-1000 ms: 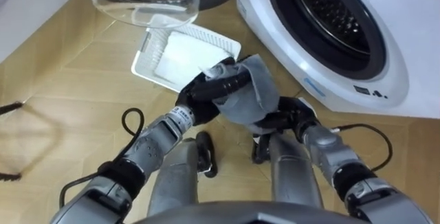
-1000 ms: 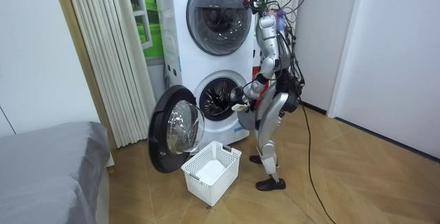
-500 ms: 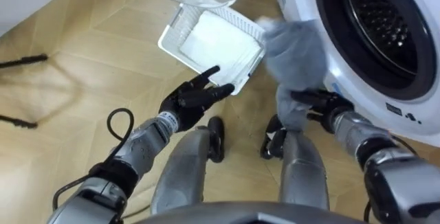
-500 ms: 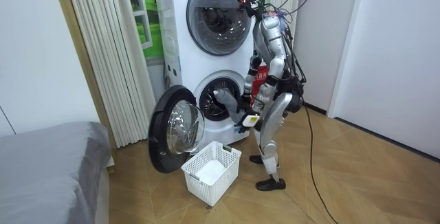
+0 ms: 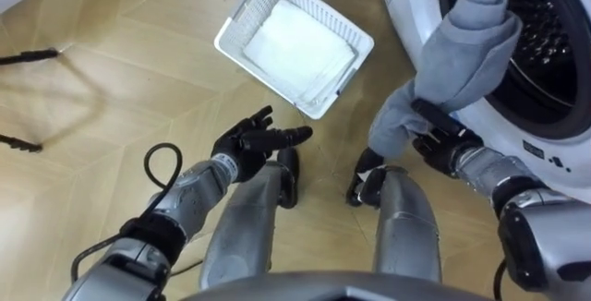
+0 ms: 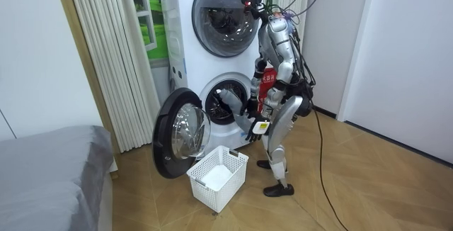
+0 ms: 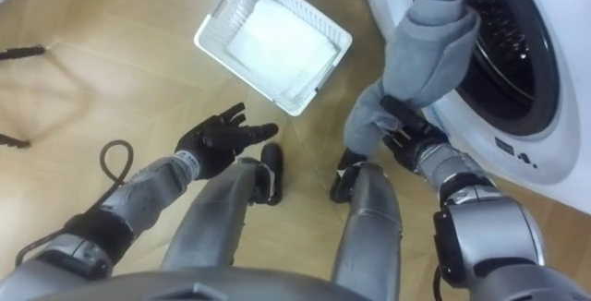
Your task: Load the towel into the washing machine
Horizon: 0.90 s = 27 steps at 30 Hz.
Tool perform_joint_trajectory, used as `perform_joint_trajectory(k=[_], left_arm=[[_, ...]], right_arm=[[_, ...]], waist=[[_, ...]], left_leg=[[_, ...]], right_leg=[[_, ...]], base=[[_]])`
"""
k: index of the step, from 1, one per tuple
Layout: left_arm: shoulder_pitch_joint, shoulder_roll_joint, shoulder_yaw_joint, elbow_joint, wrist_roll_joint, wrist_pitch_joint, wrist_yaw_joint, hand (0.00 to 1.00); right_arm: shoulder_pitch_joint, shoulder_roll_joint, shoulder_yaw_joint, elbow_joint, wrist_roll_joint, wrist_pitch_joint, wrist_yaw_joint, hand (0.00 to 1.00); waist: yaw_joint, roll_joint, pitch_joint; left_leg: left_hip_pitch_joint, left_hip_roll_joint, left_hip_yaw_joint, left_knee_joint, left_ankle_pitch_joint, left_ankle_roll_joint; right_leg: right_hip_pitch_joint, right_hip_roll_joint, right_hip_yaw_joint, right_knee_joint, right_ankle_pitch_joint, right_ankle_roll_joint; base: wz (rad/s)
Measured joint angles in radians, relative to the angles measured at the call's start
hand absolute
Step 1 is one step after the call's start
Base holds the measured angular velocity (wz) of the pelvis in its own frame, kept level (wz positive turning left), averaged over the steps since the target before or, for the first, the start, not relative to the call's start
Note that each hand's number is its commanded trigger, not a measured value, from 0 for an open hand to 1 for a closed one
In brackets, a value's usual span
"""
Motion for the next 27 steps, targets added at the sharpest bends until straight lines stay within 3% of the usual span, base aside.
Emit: perform_joint_trajectory(k=[4, 6, 10, 16, 18, 23, 27], left_arm=[[0.0, -0.008, -0.004, 0.0, -0.001, 0.0, 0.015, 0.0], [0.0, -0.006, -0.004, -0.01, -0.001, -0.002, 0.034, 0.0], [0.01, -0.006, -0.01, -0.026, -0.001, 0.009, 0.054, 0.0], [0.022, 0.024, -0.026, -0.072, -0.03, 0.016, 0.076, 0.0], [0.022, 0.035, -0.017, -0.073, -0.03, 0.017, 0.09, 0.0], [0.024, 0.04, 0.0, -0.072, -0.03, 0.022, 0.125, 0.0], [0.062, 0.058, 0.001, -0.126, -0.027, 0.023, 0.167, 0.0]], right_arm=[[-0.002, -0.005, 0.0, -0.001, 0.077, 0.002, 0.003, 1.0], [-0.014, -0.008, -0.02, -0.002, 0.116, 0.014, 0.0, 1.0], [-0.03, -0.027, -0.039, -0.001, 0.173, 0.02, -0.001, 1.0], [-0.038, -0.037, -0.048, -0.001, 0.263, 0.039, -0.007, 1.0], [-0.043, -0.043, -0.06, -0.001, 0.286, 0.046, -0.01, 1.0], [-0.05, -0.063, -0.107, -0.001, 0.326, 0.048, -0.052, 1.0], [-0.069, -0.073, -0.138, -0.024, 0.334, 0.077, -0.125, 1.0]], waist=[[-0.004, -0.008, 0.0003], [-0.004, -0.024, -0.0015], [-0.004, -0.027, -0.0012], [-0.012, -0.035, -0.0025], [-0.015, -0.053, -0.0032], [-0.031, -0.064, -0.0051], [-0.059, -0.084, -0.0057]], left_leg=[[-0.004, 0.0, 0.001, 0.013, 0.0, 0.0], [-0.012, 0.004, 0.01, 0.014, 0.003, 0.003], [-0.022, 0.006, 0.012, 0.019, 0.003, 0.004], [-0.036, 0.006, 0.027, 0.021, 0.003, 0.008], [-0.041, 0.004, 0.046, 0.028, 0.002, 0.01], [-0.055, 0.008, 0.056, 0.046, 0.002, 0.019], [-0.059, 0.011, 0.061, 0.051, 0.005, 0.027]], right_leg=[[0.0, -0.003, 0.0, 0.013, -0.002, 0.0], [-0.013, -0.001, 0.007, 0.015, -0.001, 0.0], [-0.021, 0.009, 0.012, 0.013, 0.01, 0.001], [-0.04, 0.001, 0.015, 0.029, 0.01, -0.001], [-0.058, -0.012, 0.027, 0.048, 0.009, -0.003], [-0.057, -0.011, 0.022, 0.049, 0.008, 0.004], [-0.06, -0.011, 0.03, 0.05, 0.011, 0.011]], base=[[0.0], [-0.06], [-0.01], [0.01], [0.0], [0.04], [0.01]])
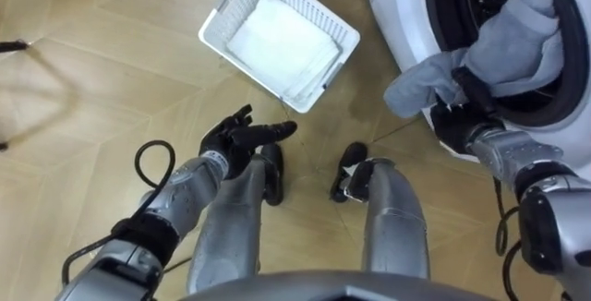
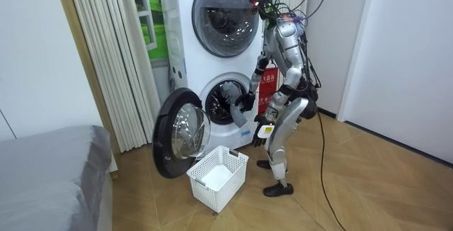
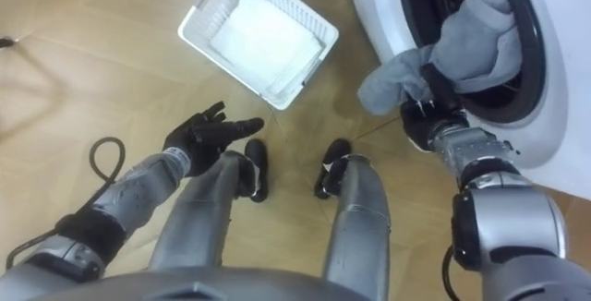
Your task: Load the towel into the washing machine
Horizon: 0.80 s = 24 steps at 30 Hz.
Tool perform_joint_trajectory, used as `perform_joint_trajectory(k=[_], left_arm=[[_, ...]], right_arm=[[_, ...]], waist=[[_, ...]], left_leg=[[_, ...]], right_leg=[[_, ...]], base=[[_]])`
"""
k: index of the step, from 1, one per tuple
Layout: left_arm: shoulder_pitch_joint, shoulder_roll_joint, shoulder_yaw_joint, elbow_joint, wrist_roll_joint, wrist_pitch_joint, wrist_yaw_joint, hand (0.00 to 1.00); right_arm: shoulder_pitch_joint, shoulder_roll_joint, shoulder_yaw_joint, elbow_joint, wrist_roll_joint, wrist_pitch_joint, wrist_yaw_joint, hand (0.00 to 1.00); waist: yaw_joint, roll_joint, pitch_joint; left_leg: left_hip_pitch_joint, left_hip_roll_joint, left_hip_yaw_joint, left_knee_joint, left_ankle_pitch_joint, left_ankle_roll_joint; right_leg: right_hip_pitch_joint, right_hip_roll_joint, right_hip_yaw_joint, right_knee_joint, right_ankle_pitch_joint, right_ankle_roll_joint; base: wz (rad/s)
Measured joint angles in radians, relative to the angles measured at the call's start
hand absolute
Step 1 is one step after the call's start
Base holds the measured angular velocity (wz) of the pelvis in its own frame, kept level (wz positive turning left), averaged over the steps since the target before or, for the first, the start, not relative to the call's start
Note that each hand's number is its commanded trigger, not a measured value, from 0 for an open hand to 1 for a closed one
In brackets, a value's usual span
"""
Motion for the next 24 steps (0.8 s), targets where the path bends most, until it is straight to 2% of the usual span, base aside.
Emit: perform_joint_trajectory(k=[3, 5, 8, 12, 16, 17, 18, 19, 20, 21, 24], left_arm=[[0.017, 0.002, 0.002, -0.034, 0.004, 0.0, 0.018, 0.0], [0.014, 0.001, 0.007, -0.04, 0.008, 0.0, 0.021, 0.0], [0.018, 0.001, 0.031, -0.048, 0.008, -0.002, 0.034, 0.0], [0.028, 0.014, 0.042, -0.08, 0.01, -0.004, 0.041, 0.0], [0.033, 0.017, 0.042, -0.082, 0.027, -0.01, 0.042, 0.0], [0.036, 0.016, 0.043, -0.082, 0.035, -0.015, 0.042, 0.0], [0.042, 0.016, 0.043, -0.083, 0.05, -0.025, 0.042, 0.0], [0.052, 0.016, 0.047, -0.091, 0.05, -0.032, 0.045, 0.0], [0.054, 0.016, 0.05, -0.102, 0.05, -0.033, 0.049, 0.0], [0.067, 0.016, 0.051, -0.114, 0.05, -0.043, 0.052, 0.0], [0.072, 0.016, 0.051, -0.121, 0.05, -0.053, 0.052, 0.0]], right_arm=[[-0.018, -0.01, 0.0, -0.003, 0.02, 0.0, -0.054, 1.0], [-0.029, -0.013, -0.014, -0.003, 0.029, 0.0, -0.073, 1.0], [-0.057, -0.016, -0.089, -0.003, 0.034, 0.001, -0.124, 1.0], [-0.082, -0.023, -0.123, 0.0, 0.062, 0.001, -0.163, 1.0], [-0.099, -0.024, -0.149, 0.0, 0.062, 0.001, -0.207, 1.0], [-0.102, -0.024, -0.164, 0.0, 0.063, 0.001, -0.216, 0.95], [-0.103, -0.024, -0.169, 0.0, 0.063, 0.0, -0.22, 0.78], [-0.103, -0.024, -0.174, 0.0, 0.063, 0.0, -0.22, 0.55], [-0.103, -0.024, -0.175, 0.0, 0.063, -0.002, -0.22, 0.08], [-0.103, -0.024, -0.175, 0.0, 0.063, -0.008, -0.221, 0.0], [-0.103, -0.024, -0.175, 0.0, 0.064, -0.025, -0.223, 0.0]], waist=[[-0.003, -0.01, 0.0001], [-0.016, -0.01, 0.0001], [-0.036, -0.018, -0.0006], [-0.075, -0.019, -0.0005], [-0.086, -0.02, -0.0005], [-0.086, -0.02, -0.0005], [-0.087, -0.02, -0.0005], [-0.088, -0.019, -0.0006], [-0.09, -0.019, -0.0006], [-0.092, -0.019, -0.0008], [-0.095, -0.018, -0.0013]], left_leg=[[-0.005, 0.011, 0.017, 0.006, -0.004, 0.007], [-0.008, 0.011, 0.018, 0.011, -0.005, 0.01], [-0.01, 0.01, 0.035, 0.02, -0.01, 0.018], [-0.023, 0.01, 0.049, 0.037, -0.016, 0.027], [-0.025, 0.007, 0.05, 0.044, -0.019, 0.031], [-0.025, 0.007, 0.05, 0.045, -0.02, 0.032], [-0.025, 0.006, 0.05, 0.045, -0.02, 0.034], [-0.025, 0.004, 0.049, 0.045, -0.021, 0.034], [-0.025, 0.003, 0.048, 0.045, -0.021, 0.034], [-0.025, -0.001, 0.048, 0.043, -0.021, 0.034], [-0.022, -0.007, 0.05, 0.043, -0.024, 0.039]], right_leg=[[-0.012, 0.003, 0.009, 0.0, 0.01, 0.0], [-0.014, 0.003, 0.011, 0.003, 0.012, 0.001], [-0.028, -0.005, 0.021, 0.019, 0.011, 0.001], [-0.044, -0.018, 0.021, 0.04, 0.004, 0.005], [-0.045, -0.022, 0.022, 0.048, 0.0, 0.01], [-0.045, -0.022, 0.022, 0.049, 0.0, 0.01], [-0.046, -0.023, 0.022, 0.049, -0.001, 0.011], [-0.046, -0.024, 0.023, 0.049, -0.001, 0.012], [-0.046, -0.025, 0.022, 0.05, -0.002, 0.013], [-0.046, -0.03, 0.022, 0.052, -0.003, 0.014], [-0.046, -0.036, 0.025, 0.057, -0.008, 0.019]], base=[[-0.15], [-0.03], [-0.07], [0.0], [0.0], [0.0], [0.0], [0.0], [0.05], [0.06], [0.04]])
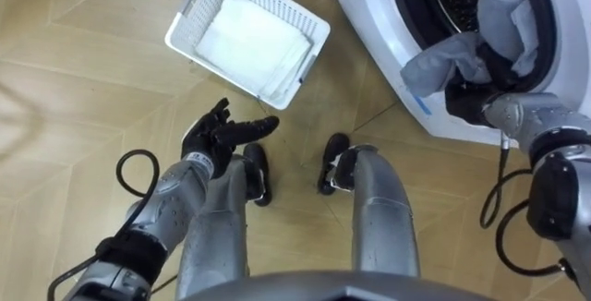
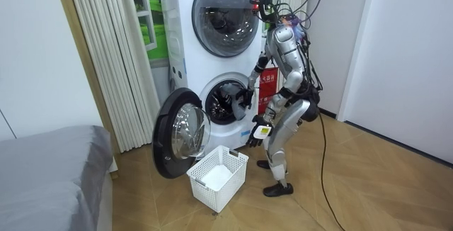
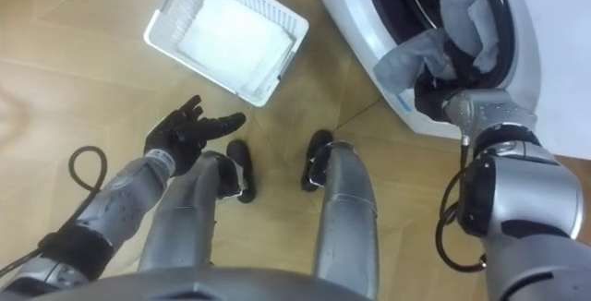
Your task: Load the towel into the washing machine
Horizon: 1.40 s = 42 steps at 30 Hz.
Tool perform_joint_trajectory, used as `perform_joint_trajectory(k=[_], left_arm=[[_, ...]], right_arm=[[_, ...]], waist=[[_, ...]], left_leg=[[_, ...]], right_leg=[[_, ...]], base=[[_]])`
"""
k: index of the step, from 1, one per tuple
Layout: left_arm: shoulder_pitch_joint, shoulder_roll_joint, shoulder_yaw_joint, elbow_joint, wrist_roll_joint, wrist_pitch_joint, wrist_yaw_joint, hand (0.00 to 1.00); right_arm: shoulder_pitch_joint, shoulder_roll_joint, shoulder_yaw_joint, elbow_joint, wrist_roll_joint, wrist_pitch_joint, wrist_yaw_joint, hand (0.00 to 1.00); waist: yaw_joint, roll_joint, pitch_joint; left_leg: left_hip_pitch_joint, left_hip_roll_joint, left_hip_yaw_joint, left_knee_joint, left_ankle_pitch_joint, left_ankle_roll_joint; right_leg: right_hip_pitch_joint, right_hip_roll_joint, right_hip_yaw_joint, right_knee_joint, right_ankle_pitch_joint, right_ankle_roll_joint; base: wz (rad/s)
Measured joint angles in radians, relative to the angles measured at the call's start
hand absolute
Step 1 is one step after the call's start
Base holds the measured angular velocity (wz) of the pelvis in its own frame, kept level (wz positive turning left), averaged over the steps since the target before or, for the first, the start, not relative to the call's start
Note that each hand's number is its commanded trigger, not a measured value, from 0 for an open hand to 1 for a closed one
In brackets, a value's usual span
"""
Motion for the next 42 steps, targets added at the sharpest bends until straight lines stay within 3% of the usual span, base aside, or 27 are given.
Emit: perform_joint_trajectory(k=[4, 8, 11, 19, 23, 29, 35, 39, 42], left_arm=[[-0.002, -0.002, -0.001, 0.0, 0.0, 0.0, -0.001, 0.0], [-0.015, -0.014, -0.001, 0.001, 0.0, 0.0, -0.011, 0.0], [-0.023, -0.018, -0.008, 0.002, 0.0, 0.0, -0.019, 0.0], [-0.008, -0.013, -0.036, 0.003, -0.001, 0.001, -0.091, 0.0], [-0.006, -0.011, -0.055, 0.003, -0.002, 0.002, -0.114, 0.0], [-0.026, 0.001, -0.054, 0.022, 0.0, 0.0, -0.122, 0.0], [-0.041, 0.001, -0.054, 0.039, -0.002, -0.009, -0.129, 0.0], [-0.042, 0.0, -0.054, 0.039, -0.002, -0.009, -0.13, 0.0], [-0.039, -0.001, -0.054, 0.042, -0.002, -0.019, -0.131, 0.0]], right_arm=[[0.0, -0.001, 0.0, -0.003, 0.003, -0.035, 0.0, 0.0], [0.0, -0.005, -0.001, -0.024, 0.028, -0.062, 0.001, 0.0], [0.0, -0.025, -0.001, -0.026, 0.047, -0.076, 0.017, 0.0], [0.009, -0.031, 0.006, -0.026, 0.076, -0.101, 0.083, 0.0], [0.021, -0.031, 0.052, -0.026, 0.058, -0.106, 0.135, 0.0], [0.045, -0.031, 0.125, -0.044, -0.097, -0.114, 0.159, 0.0], [0.048, -0.032, 0.141, -0.045, -0.294, -0.117, 0.151, 0.0], [0.043, -0.039, 0.147, -0.071, -0.428, -0.132, 0.142, 0.0], [0.057, -0.041, 0.172, -0.072, -0.505, -0.143, 0.142, 0.0]], waist=[[-0.004, 0.002, -0.0009], [0.005, 0.025, -0.0145], [0.03, 0.039, -0.0176], [0.05, 0.047, -0.0185], [0.053, 0.047, -0.0161], [0.055, 0.047, -0.0137], [0.078, 0.051, -0.0046], [0.091, 0.068, 0.0059], [0.102, 0.076, 0.0068]], left_leg=[[0.008, -0.002, 0.008, 0.0, -0.004, 0.004], [0.013, -0.003, 0.009, 0.001, -0.004, 0.004], [0.032, -0.003, 0.019, -0.005, -0.004, 0.004], [0.047, -0.002, 0.024, -0.039, 0.003, -0.001], [0.049, 0.002, 0.02, -0.057, 0.005, -0.001], [0.054, 0.001, 0.008, -0.083, 0.005, -0.002], [0.063, 0.002, 0.009, -0.099, 0.004, -0.002], [0.064, 0.005, 0.005, -0.099, 0.003, -0.003], [0.078, 0.006, 0.006, -0.109, 0.003, -0.004]], right_leg=[[0.0, 0.0, 0.009, 0.007, -0.003, 0.005], [0.003, 0.002, 0.015, 0.009, -0.005, 0.007], [0.013, 0.003, 0.023, 0.009, -0.005, 0.007], [0.024, 0.006, 0.017, -0.022, 0.001, 0.005], [0.03, 0.017, 0.015, -0.051, 0.012, 0.007], [0.044, 0.021, -0.001, -0.083, 0.014, 0.01], [0.054, 0.027, -0.003, -0.097, 0.017, 0.014], [0.059, 0.035, -0.002, -0.106, 0.017, 0.014], [0.073, 0.038, -0.002, -0.115, 0.017, 0.014]], base=[[-0.04], [-0.01], [-0.06], [-0.01], [-0.05], [0.01], [0.0], [0.0], [-0.02]])
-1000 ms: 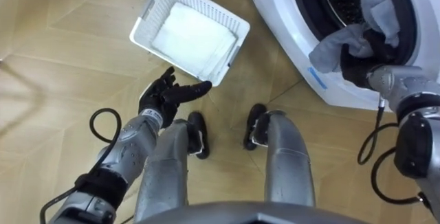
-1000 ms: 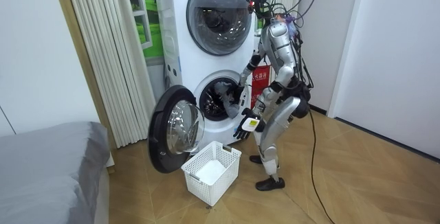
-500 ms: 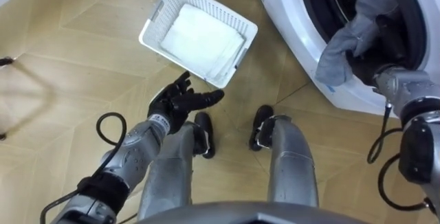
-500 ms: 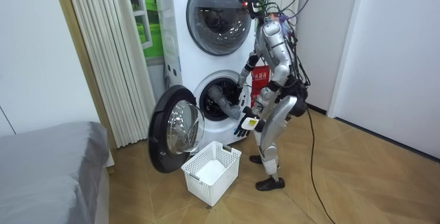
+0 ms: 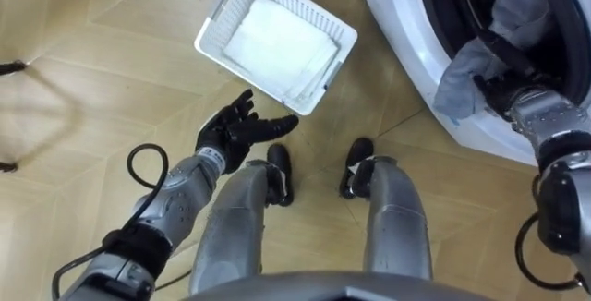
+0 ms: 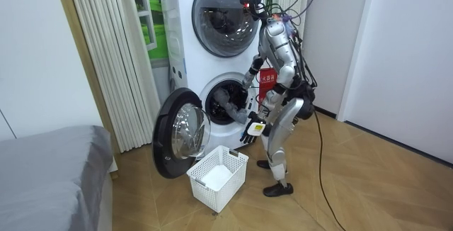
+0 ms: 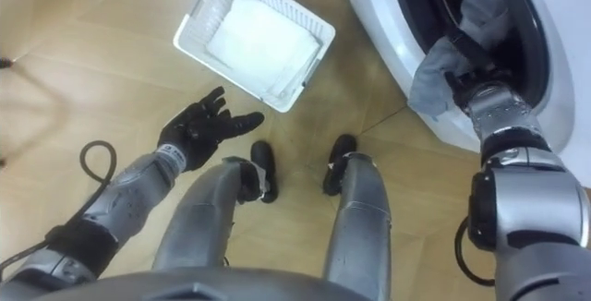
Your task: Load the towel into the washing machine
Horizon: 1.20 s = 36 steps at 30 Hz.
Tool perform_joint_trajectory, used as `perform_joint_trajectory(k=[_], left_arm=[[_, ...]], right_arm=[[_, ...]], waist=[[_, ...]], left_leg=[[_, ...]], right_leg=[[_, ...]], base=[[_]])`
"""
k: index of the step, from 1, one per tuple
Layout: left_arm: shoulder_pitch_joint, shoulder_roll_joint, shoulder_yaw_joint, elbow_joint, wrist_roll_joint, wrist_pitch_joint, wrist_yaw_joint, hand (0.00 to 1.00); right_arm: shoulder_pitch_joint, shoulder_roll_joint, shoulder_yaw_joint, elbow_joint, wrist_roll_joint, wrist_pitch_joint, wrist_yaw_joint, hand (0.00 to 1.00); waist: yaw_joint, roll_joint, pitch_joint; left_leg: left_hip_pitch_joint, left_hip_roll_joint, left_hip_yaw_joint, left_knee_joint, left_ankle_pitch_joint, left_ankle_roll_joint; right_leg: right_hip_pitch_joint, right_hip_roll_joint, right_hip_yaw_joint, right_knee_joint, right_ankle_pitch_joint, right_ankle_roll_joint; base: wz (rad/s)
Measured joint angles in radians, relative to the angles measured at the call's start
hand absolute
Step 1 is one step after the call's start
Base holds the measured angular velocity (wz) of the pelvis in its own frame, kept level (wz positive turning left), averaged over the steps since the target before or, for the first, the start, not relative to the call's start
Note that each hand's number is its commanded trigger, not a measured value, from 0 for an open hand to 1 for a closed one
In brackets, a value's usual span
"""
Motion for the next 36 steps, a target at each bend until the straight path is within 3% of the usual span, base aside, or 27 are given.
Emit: perform_joint_trajectory(k=[5, 7, 10, 13, 16, 20, 23, 29, 33, 36], left_arm=[[-0.011, -0.014, -0.001, 0.072, 0.007, -0.007, -0.011, 0.0], [-0.023, -0.027, -0.001, 0.12, 0.041, -0.011, -0.024, 0.0], [-0.02, -0.023, 0.002, 0.139, 0.117, -0.022, -0.037, 0.0], [-0.014, -0.02, 0.003, 0.176, 0.182, -0.036, -0.038, 0.0], [0.002, -0.018, 0.022, 0.208, 0.265, -0.055, -0.041, 0.0], [0.039, -0.012, 0.057, 0.298, 0.379, -0.092, -0.04, 0.0], [0.089, -0.006, 0.115, 0.345, 0.447, -0.1, -0.032, 0.0], [0.219, -0.005, 0.231, 0.369, 0.508, -0.136, 0.006, 0.0], [0.263, -0.006, 0.285, 0.389, 0.599, -0.138, 0.038, 0.0], [0.278, -0.006, 0.3, 0.4, 0.654, -0.142, 0.054, 0.0]], right_arm=[[0.03, 0.005, 0.049, -0.002, -0.061, -0.006, -0.01, 0.0], [0.055, 0.01, 0.059, -0.002, -0.067, -0.025, -0.01, 0.0], [0.103, 0.026, 0.077, -0.004, -0.117, -0.042, -0.01, 0.0], [0.138, 0.051, 0.107, -0.003, -0.153, -0.07, -0.006, 0.0], [0.21, 0.09, 0.114, -0.001, -0.184, -0.088, 0.03, 0.0], [0.309, 0.112, 0.115, 0.008, -0.216, -0.099, 0.049, 0.0], [0.391, 0.141, 0.113, 0.009, -0.231, -0.117, 0.064, 0.0], [0.5, 0.174, 0.113, 0.002, -0.364, -0.121, 0.089, 0.0], [0.55, 0.175, 0.102, -0.005, -0.542, -0.136, 0.087, 0.0], [0.588, 0.186, 0.104, -0.037, -0.654, -0.152, 0.063, 0.0]], waist=[[0.011, 0.009, -0.0011], [0.021, 0.015, -0.0014], [0.026, 0.018, -0.0016], [0.025, 0.021, -0.0028], [0.024, 0.025, -0.0053], [0.022, 0.041, -0.0204], [0.02, 0.038, -0.0275], [-0.004, 0.026, -0.0527], [-0.012, 0.008, -0.0568], [-0.011, -0.008, -0.0553]], left_leg=[[0.078, -0.002, 0.0, -0.032, -0.001, -0.003], [0.11, -0.002, -0.007, -0.046, -0.001, -0.005], [0.154, -0.002, -0.022, -0.062, -0.002, -0.009], [0.2, 0.004, -0.025, -0.085, -0.001, -0.011], [0.266, 0.016, -0.04, -0.124, 0.001, -0.019], [0.361, 0.015, -0.04, -0.193, 0.005, -0.023], [0.456, 0.012, -0.038, -0.252, 0.011, -0.033], [0.609, 0.009, -0.033, -0.354, 0.023, -0.052], [0.72, 0.012, -0.036, -0.41, 0.03, -0.063], [0.782, 0.013, -0.039, -0.432, 0.033, -0.068]], right_leg=[[0.075, 0.0, -0.008, -0.021, -0.001, 0.002], [0.115, 0.0, -0.024, -0.041, -0.001, 0.003], [0.17, 0.008, -0.034, -0.07, -0.004, 0.008], [0.227, 0.022, -0.042, -0.112, 0.004, 0.014], [0.316, 0.055, -0.041, -0.188, 0.023, 0.022], [0.414, 0.07, -0.053, -0.263, 0.043, 0.029], [0.501, 0.081, -0.053, -0.315, 0.046, 0.035], [0.649, 0.106, -0.065, -0.407, 0.049, 0.039], [0.762, 0.121, -0.072, -0.46, 0.049, 0.039], [0.822, 0.13, -0.068, -0.489, 0.049, 0.039]], base=[[-0.01], [0.05], [0.09], [-0.04], [0.0], [-0.01], [-0.01], [0.0], [0.02], [-0.01]])
